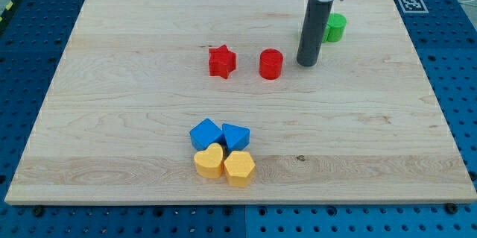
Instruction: Push green circle along with green star a bit left
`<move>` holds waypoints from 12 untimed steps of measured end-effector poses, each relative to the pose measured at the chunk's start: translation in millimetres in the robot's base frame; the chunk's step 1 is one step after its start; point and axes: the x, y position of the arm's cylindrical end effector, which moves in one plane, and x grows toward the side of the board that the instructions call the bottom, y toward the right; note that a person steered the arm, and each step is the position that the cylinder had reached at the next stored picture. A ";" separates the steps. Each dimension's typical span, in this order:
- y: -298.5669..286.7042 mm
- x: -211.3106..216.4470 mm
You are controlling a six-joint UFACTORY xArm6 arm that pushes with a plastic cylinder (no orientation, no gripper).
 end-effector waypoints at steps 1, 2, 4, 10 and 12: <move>-19.2 4.0; -52.4 4.0; -63.0 1.3; 110.3 -77.2; 56.5 -77.3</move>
